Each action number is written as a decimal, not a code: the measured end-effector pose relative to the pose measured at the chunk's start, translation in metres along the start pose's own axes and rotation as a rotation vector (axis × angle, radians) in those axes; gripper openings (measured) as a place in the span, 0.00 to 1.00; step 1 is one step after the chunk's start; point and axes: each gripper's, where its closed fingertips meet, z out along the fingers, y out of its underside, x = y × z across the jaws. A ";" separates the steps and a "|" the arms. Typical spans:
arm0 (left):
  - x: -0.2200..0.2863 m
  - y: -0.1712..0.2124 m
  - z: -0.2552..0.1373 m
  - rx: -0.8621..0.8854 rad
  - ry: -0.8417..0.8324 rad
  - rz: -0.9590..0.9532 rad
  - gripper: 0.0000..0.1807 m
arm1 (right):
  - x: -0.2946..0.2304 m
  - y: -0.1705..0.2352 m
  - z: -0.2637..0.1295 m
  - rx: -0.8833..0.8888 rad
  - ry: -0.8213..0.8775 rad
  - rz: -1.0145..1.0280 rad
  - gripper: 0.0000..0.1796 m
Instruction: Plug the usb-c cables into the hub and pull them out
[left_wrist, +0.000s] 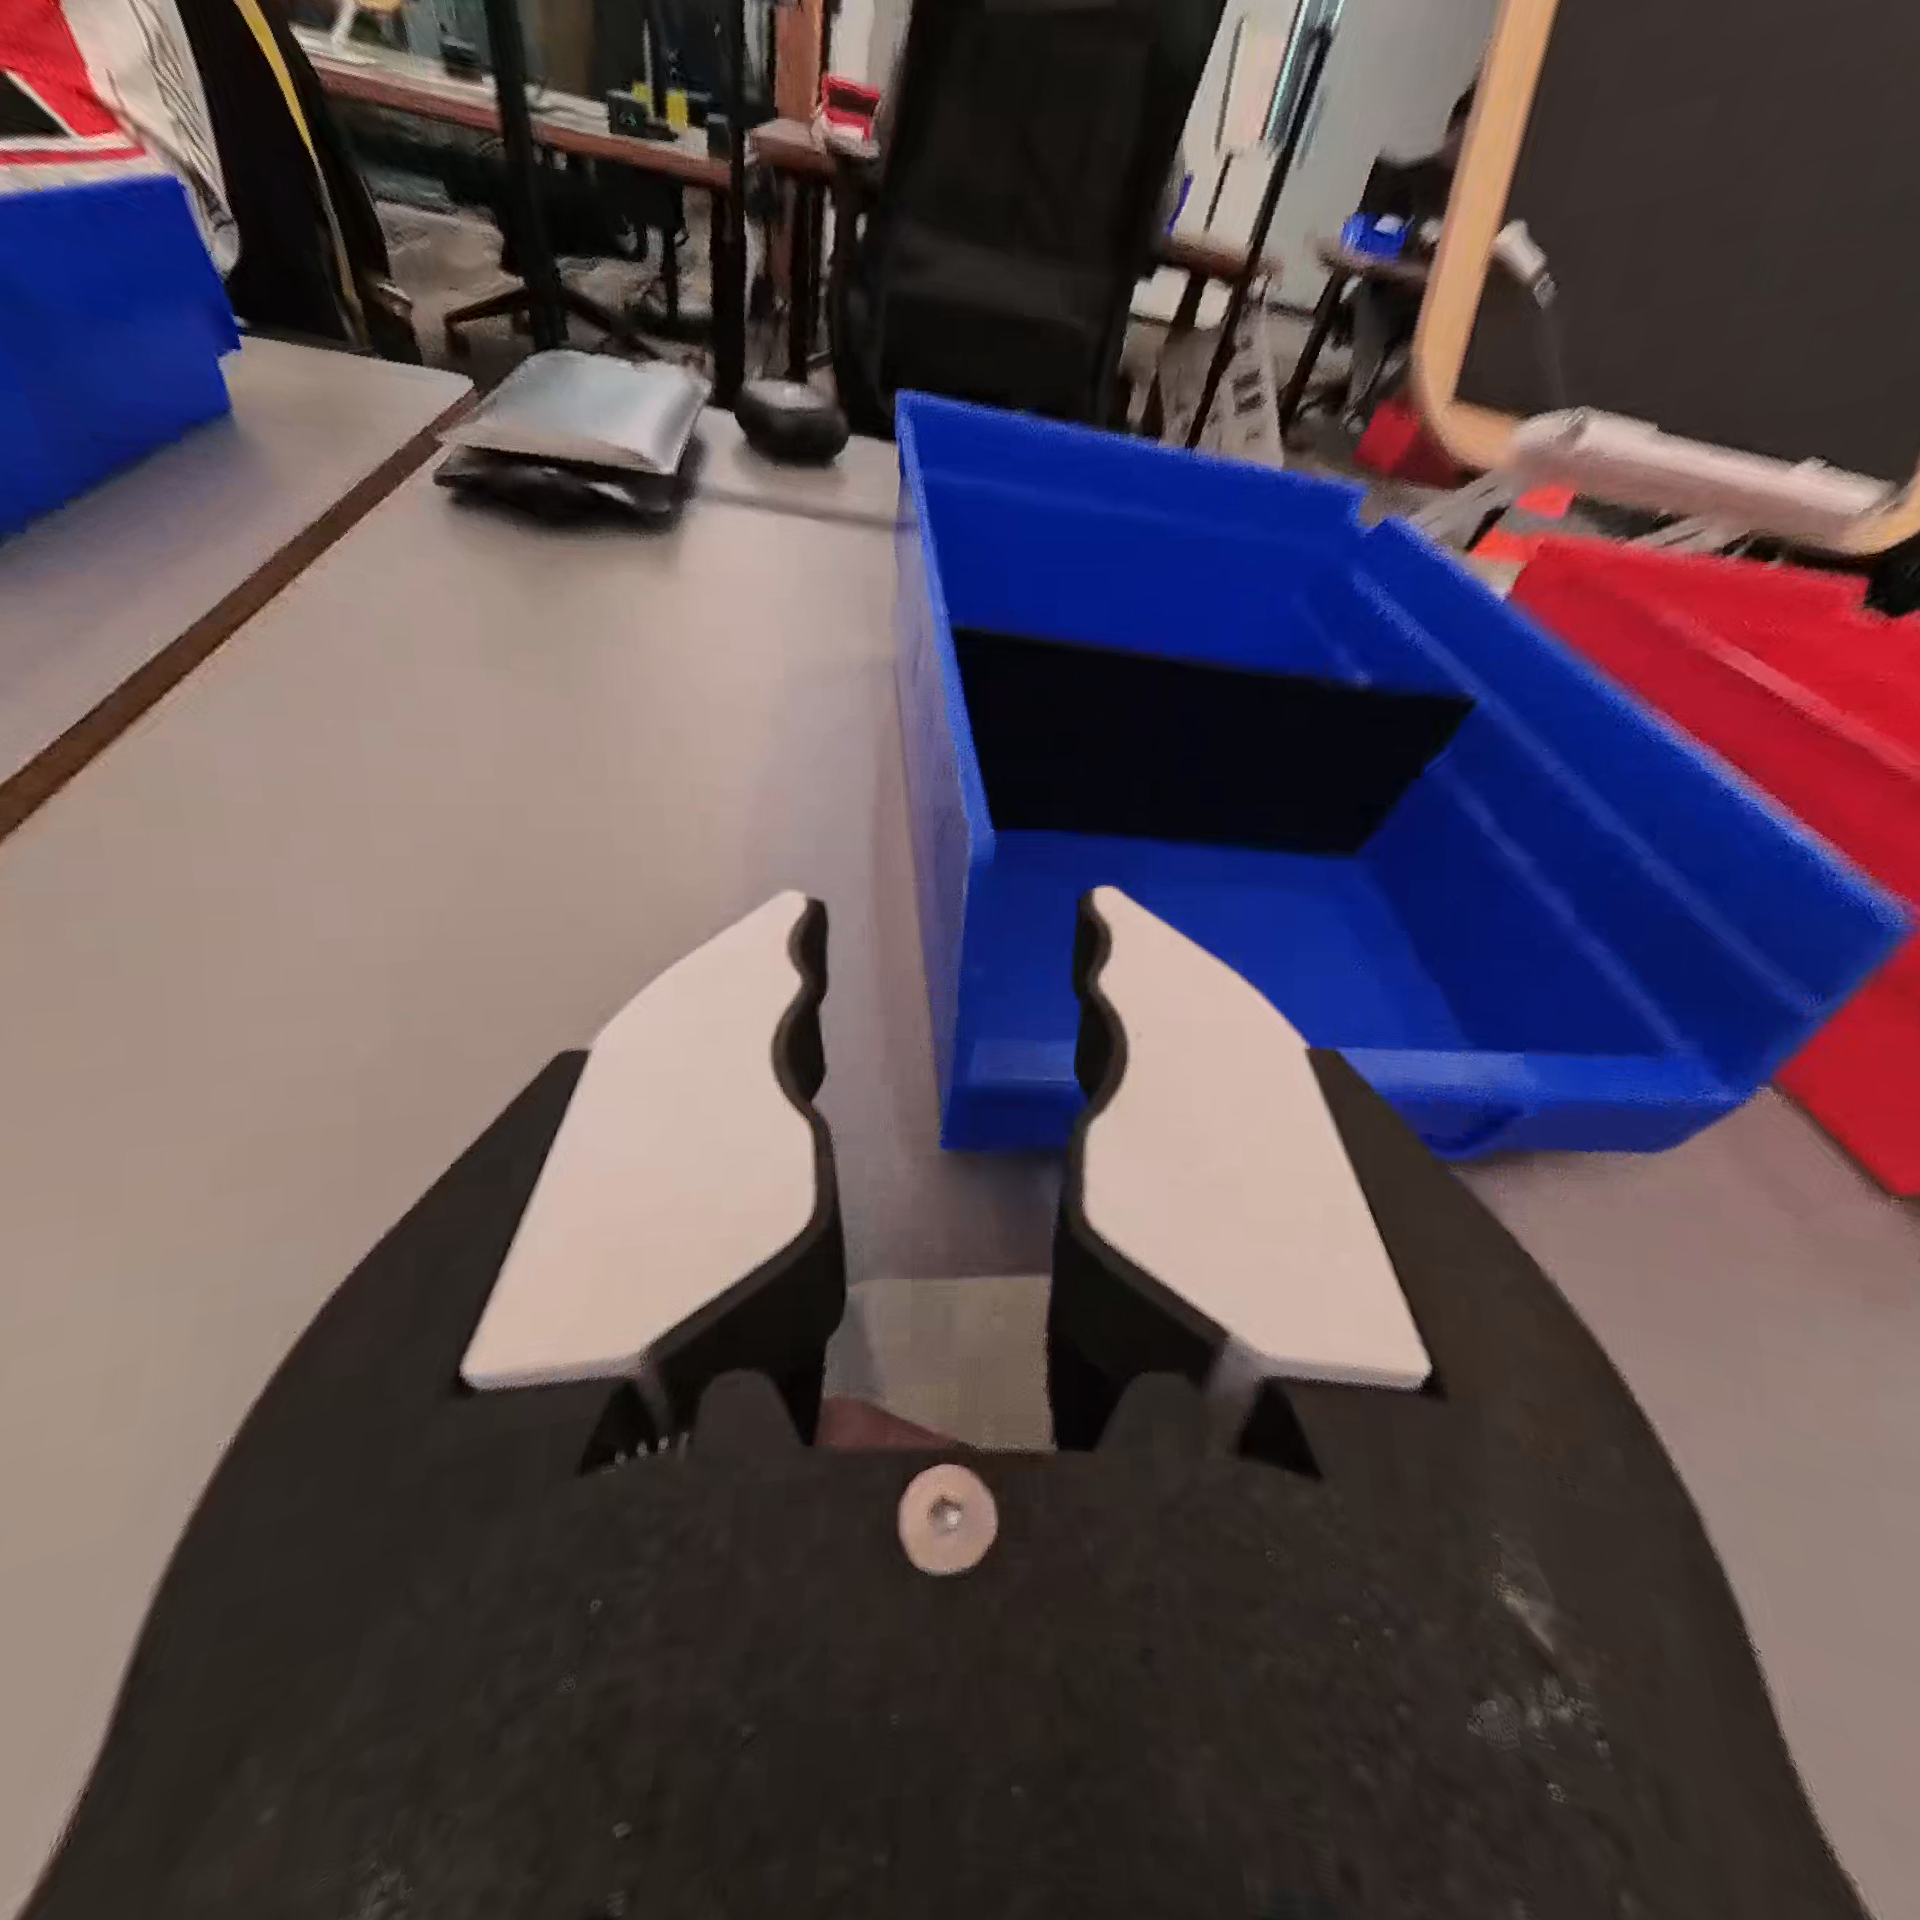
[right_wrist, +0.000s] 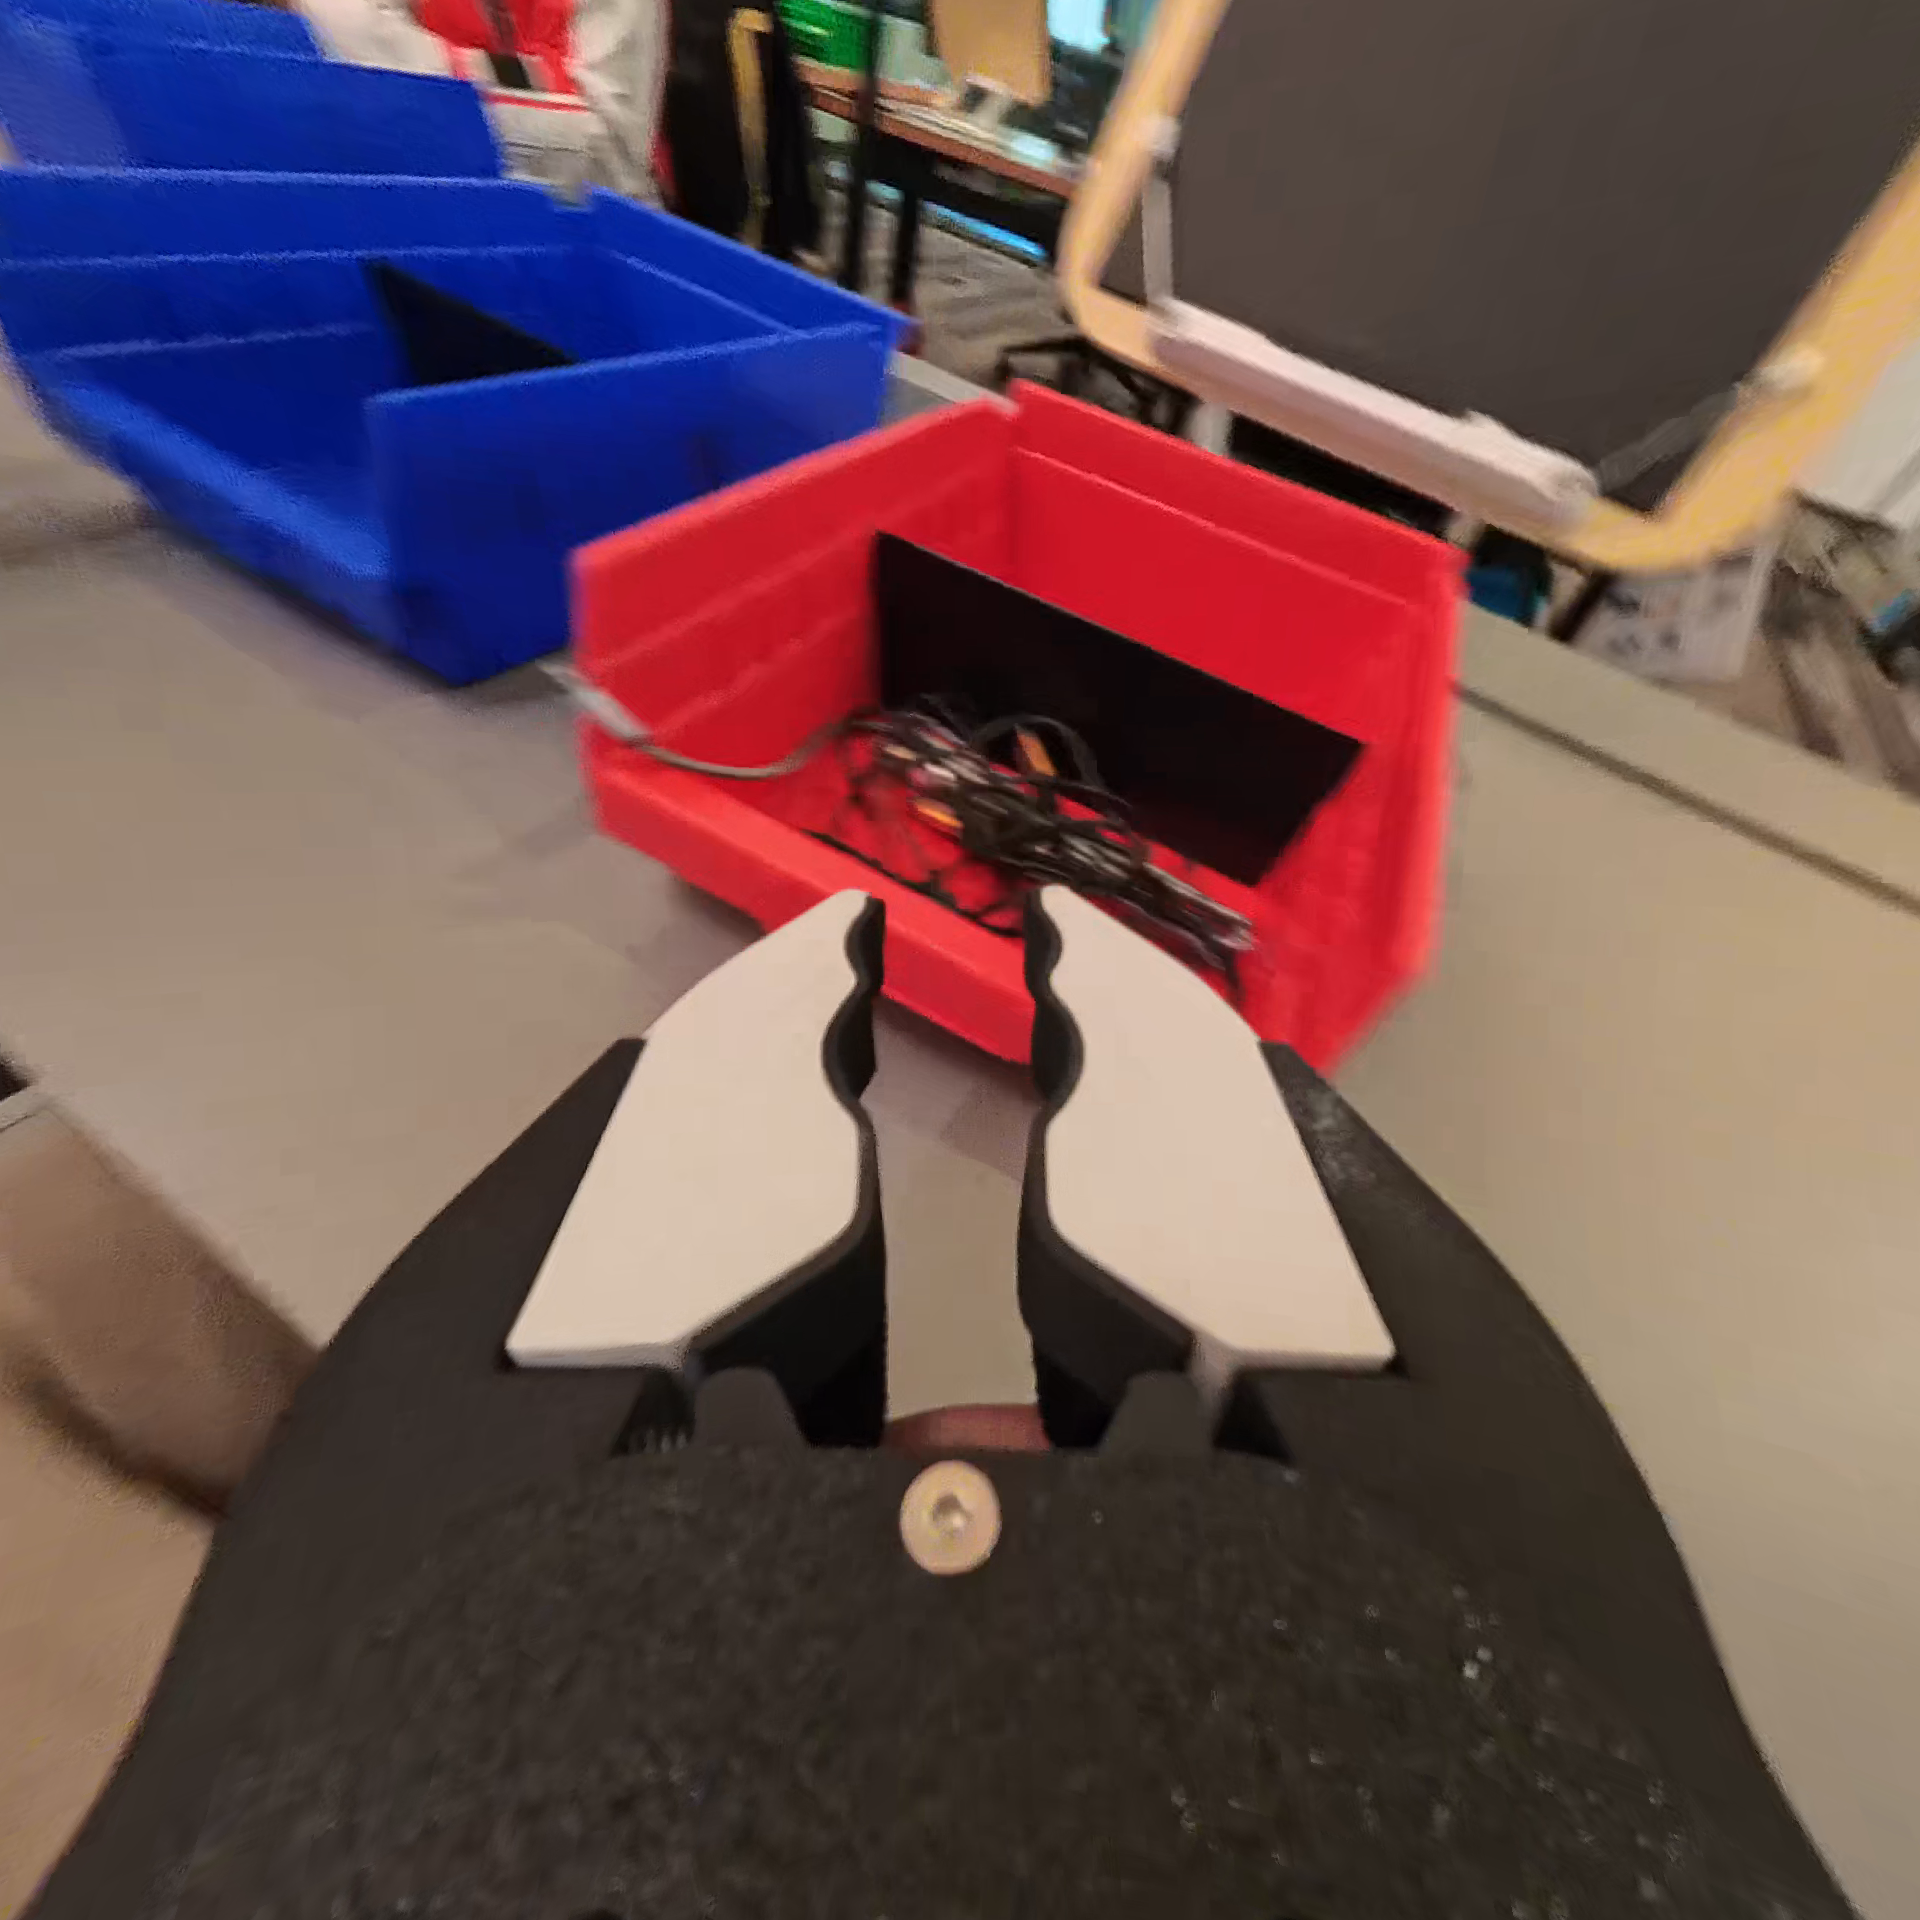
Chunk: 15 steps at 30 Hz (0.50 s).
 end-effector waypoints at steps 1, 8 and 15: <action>-0.001 0.004 0.007 -0.015 -0.028 0.014 0.24 | -0.026 -0.003 0.002 0.008 -0.061 -0.037 0.14; -0.001 0.004 0.016 -0.083 -0.106 0.065 0.02 | -0.193 0.003 0.013 -0.072 -0.434 -0.095 0.16; 0.020 0.024 -0.032 -0.232 -0.123 0.048 0.02 | -0.195 -0.057 0.095 -0.101 -0.157 0.037 0.39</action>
